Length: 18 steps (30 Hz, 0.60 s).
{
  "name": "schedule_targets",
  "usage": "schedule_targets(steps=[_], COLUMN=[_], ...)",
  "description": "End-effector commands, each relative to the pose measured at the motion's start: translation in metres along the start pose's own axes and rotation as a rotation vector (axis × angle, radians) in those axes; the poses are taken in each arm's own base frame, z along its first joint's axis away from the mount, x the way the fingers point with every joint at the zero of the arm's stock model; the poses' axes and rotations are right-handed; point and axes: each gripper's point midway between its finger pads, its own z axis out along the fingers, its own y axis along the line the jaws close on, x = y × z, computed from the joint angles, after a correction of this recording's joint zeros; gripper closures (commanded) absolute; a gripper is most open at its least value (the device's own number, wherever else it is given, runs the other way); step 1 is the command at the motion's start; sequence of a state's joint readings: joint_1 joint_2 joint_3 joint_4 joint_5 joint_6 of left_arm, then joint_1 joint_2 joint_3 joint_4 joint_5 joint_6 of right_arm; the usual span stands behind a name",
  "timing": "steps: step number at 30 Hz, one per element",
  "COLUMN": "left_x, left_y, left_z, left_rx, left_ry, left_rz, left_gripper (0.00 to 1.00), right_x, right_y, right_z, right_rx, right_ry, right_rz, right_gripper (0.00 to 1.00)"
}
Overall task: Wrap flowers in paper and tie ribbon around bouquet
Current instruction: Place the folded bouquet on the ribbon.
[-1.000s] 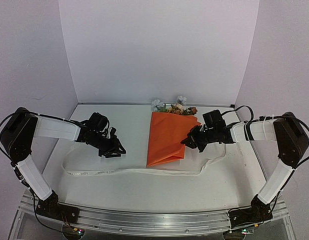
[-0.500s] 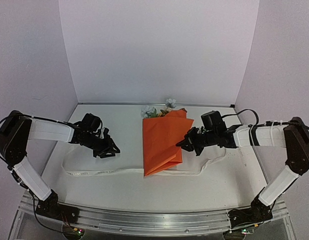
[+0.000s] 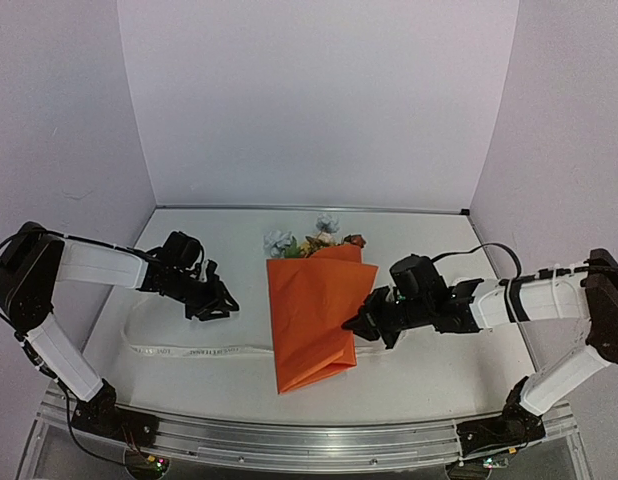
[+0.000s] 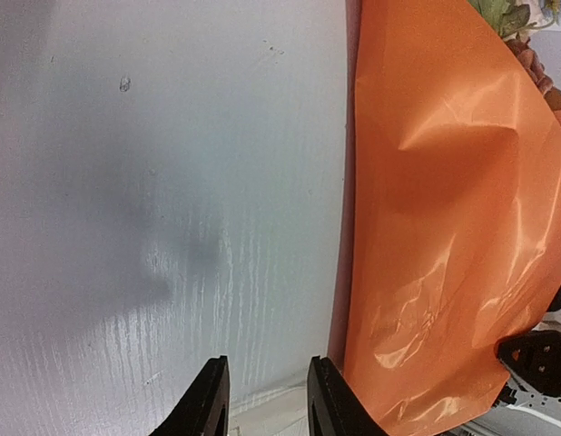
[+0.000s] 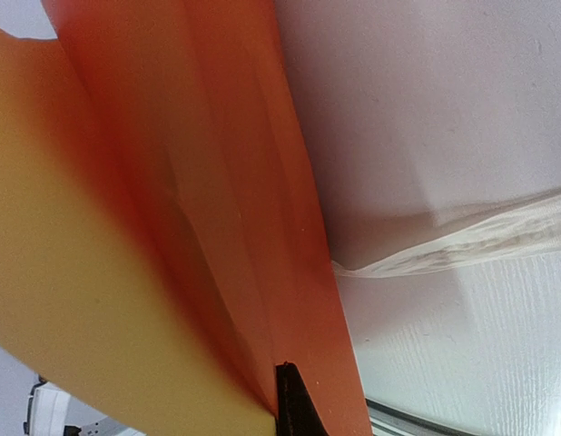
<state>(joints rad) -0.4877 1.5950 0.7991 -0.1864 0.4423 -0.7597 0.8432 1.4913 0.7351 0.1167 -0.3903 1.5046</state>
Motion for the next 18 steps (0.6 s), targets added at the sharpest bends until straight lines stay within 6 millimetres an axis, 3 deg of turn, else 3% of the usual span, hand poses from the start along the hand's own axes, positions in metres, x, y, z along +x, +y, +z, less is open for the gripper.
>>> schedule_targets(steps=[1,9,13,18], left_x=[-0.005,0.006,0.036,0.083], left_y=[-0.006,-0.015,-0.024,-0.023], left_z=[-0.008,-0.018,-0.017,-0.011], left_rx=[0.028,0.059,0.08,0.075], left_ry=[-0.043,-0.048,0.002,0.063], left_rz=[0.019,0.044,0.063,0.052], left_gripper=[0.68,0.68,0.67,0.69], right_x=[0.01,0.016,0.013,0.014], right_y=[0.002,-0.021,-0.045,-0.061], right_z=[-0.004,0.007,0.021,0.033], right_rx=[-0.065,-0.063,-0.02,-0.015], right_ry=[-0.061,-0.107,-0.116,-0.109], right_rz=[-0.001,-0.025,-0.035,-0.035], right_gripper=[0.99,1.0,1.0,1.0])
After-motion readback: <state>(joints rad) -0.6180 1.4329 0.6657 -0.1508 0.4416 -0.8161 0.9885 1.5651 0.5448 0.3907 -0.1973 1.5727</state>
